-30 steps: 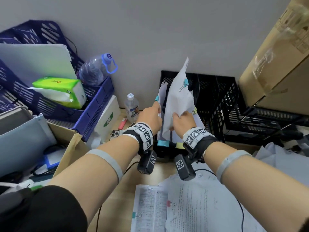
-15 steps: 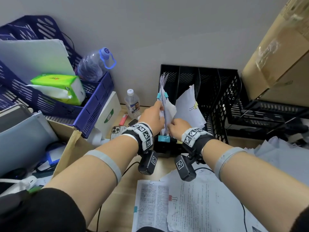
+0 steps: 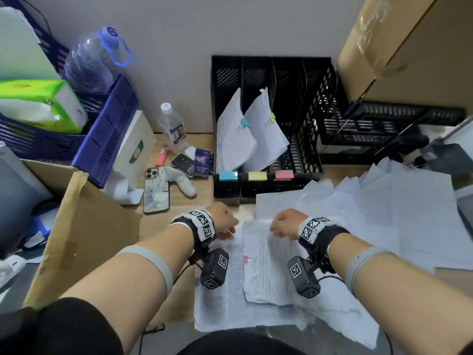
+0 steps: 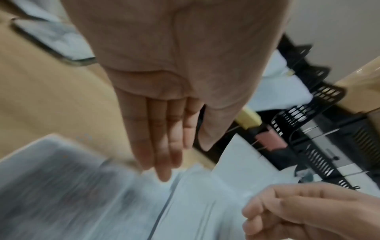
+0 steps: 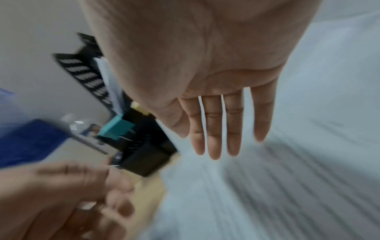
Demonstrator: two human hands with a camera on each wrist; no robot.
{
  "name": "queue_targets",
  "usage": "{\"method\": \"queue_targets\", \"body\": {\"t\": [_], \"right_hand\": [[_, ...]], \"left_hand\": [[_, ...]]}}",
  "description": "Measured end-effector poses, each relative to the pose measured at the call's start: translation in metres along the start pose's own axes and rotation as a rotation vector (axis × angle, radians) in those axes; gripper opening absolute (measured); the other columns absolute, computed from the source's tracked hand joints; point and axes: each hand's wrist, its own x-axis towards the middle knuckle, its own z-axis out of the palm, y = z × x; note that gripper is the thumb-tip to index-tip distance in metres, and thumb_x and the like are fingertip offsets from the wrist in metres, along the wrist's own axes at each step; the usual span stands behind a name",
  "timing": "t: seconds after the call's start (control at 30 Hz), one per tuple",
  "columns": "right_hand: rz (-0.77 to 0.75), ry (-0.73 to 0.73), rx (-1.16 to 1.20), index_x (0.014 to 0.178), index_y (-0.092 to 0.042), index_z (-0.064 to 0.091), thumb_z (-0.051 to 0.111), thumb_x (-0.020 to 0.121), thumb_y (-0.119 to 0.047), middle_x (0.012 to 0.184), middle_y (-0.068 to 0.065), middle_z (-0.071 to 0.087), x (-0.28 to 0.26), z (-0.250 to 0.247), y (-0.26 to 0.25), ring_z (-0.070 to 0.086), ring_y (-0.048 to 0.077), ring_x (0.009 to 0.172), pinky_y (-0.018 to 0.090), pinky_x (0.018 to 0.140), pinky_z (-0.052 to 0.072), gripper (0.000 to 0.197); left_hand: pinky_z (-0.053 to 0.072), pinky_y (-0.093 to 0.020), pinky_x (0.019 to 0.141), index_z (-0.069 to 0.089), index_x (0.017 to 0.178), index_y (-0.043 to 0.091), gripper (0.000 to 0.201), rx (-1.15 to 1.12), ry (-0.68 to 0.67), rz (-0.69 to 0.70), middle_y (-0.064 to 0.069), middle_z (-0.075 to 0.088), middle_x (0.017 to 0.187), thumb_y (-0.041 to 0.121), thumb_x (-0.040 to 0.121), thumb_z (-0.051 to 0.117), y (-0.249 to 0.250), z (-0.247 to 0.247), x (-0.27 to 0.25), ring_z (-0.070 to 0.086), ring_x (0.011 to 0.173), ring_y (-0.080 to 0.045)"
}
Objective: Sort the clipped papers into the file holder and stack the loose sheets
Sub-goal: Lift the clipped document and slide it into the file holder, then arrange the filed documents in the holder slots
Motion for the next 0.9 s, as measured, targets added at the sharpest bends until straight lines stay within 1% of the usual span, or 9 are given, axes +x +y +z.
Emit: {"method": "queue_targets", "body": {"t": [0.1, 0.2, 0.27, 0.47, 0.53, 0.67, 0.73, 0.8, 0.9], "right_hand": [[0.065, -0.02, -0.087, 0.104, -0.012, 0.068, 0.059, 0.092, -0.025, 0.11, 0.005, 0.064, -0.008, 0.02, 0.042, 0.06, 0.024, 0.107, 0.022, 0.079, 0.039, 0.02], [0.068, 0.023, 0.012, 0.119, -0.016, 0.064, 0.061, 0.092, -0.03, 0.126, 0.002, 0.062, -0.015, 0.035, 0.066, 0.057, 0.02, 0.116, 0.024, 0.087, 0.04, 0.031], [0.057, 0.038, 0.073, 0.125, -0.019, 0.06, 0.06, 0.093, -0.031, 0.132, 0.001, 0.06, -0.021, 0.042, 0.073, 0.055, 0.018, 0.12, 0.023, 0.09, 0.037, 0.034], [0.019, 0.112, 0.171, 0.136, -0.019, 0.049, 0.06, 0.091, -0.019, 0.146, 0.006, 0.049, -0.034, 0.047, 0.077, 0.047, 0.02, 0.133, 0.028, 0.103, 0.036, 0.047], [-0.008, 0.198, 0.167, 0.138, -0.022, 0.044, 0.058, 0.086, -0.01, 0.146, 0.01, 0.044, -0.036, 0.039, 0.072, 0.046, 0.024, 0.133, 0.033, 0.105, 0.04, 0.055], [-0.103, 0.411, 0.012, 0.14, -0.031, 0.041, 0.054, 0.078, -0.008, 0.144, 0.006, 0.039, -0.041, 0.009, 0.057, 0.042, 0.026, 0.13, 0.04, 0.106, 0.04, 0.067], [-0.098, 0.393, -0.102, 0.131, -0.032, 0.05, 0.056, 0.081, -0.017, 0.133, 0.003, 0.053, -0.046, -0.006, 0.048, 0.05, 0.026, 0.125, 0.04, 0.104, 0.043, 0.053], [-0.082, 0.345, -0.133, 0.092, -0.026, 0.062, 0.053, 0.086, -0.021, 0.094, 0.001, 0.064, -0.05, -0.017, 0.041, 0.062, 0.028, 0.1, 0.033, 0.081, 0.05, 0.012], [-0.092, 0.381, -0.017, 0.063, -0.017, 0.051, 0.047, 0.088, -0.013, 0.067, 0.001, 0.053, -0.051, -0.025, 0.039, 0.055, 0.027, 0.07, 0.029, 0.058, 0.039, 0.026]], "left_hand": [[0.059, -0.033, 0.061, 0.063, 0.086, 0.002, 0.017, -0.001, -0.173, -0.121, -0.013, 0.069, 0.079, 0.017, 0.092, 0.067, -0.032, 0.03, 0.009, 0.066, 0.069, -0.029], [0.061, -0.051, 0.081, 0.061, 0.095, 0.008, 0.022, -0.118, -0.158, -0.122, -0.02, 0.074, 0.1, 0.016, 0.082, 0.076, -0.045, 0.053, 0.016, 0.073, 0.09, -0.036], [0.058, -0.057, 0.086, 0.056, 0.096, 0.015, 0.028, -0.122, -0.068, -0.064, -0.021, 0.073, 0.097, 0.01, 0.078, 0.077, -0.045, 0.064, 0.017, 0.071, 0.085, -0.034], [0.062, -0.043, 0.079, 0.061, 0.099, 0.007, 0.015, -0.044, 0.039, 0.099, -0.013, 0.068, 0.082, 0.001, 0.088, 0.067, -0.029, 0.078, 0.0, 0.067, 0.075, -0.028], [0.063, -0.046, 0.077, 0.062, 0.09, 0.008, 0.013, -0.059, 0.022, 0.148, -0.012, 0.059, 0.077, -0.005, 0.091, 0.061, -0.025, 0.075, -0.003, 0.067, 0.074, -0.029], [0.061, -0.03, 0.063, 0.059, 0.073, 0.015, 0.028, -0.021, 0.034, 0.245, -0.006, 0.056, 0.068, -0.002, 0.094, 0.057, -0.008, 0.06, -0.015, 0.06, 0.061, -0.019], [0.059, -0.029, 0.062, 0.061, 0.074, 0.015, 0.025, -0.015, 0.036, 0.275, -0.005, 0.06, 0.063, 0.003, 0.096, 0.057, 0.002, 0.049, -0.021, 0.058, 0.059, -0.017], [0.058, -0.029, 0.062, 0.064, 0.075, 0.018, 0.023, -0.02, 0.062, 0.299, -0.003, 0.061, 0.066, 0.009, 0.096, 0.059, 0.012, 0.039, -0.025, 0.058, 0.062, -0.015], [0.06, -0.034, 0.068, 0.069, 0.086, 0.021, 0.006, -0.071, 0.101, 0.3, -0.002, 0.068, 0.083, 0.022, 0.092, 0.069, 0.021, 0.027, -0.03, 0.065, 0.076, -0.018]]}}
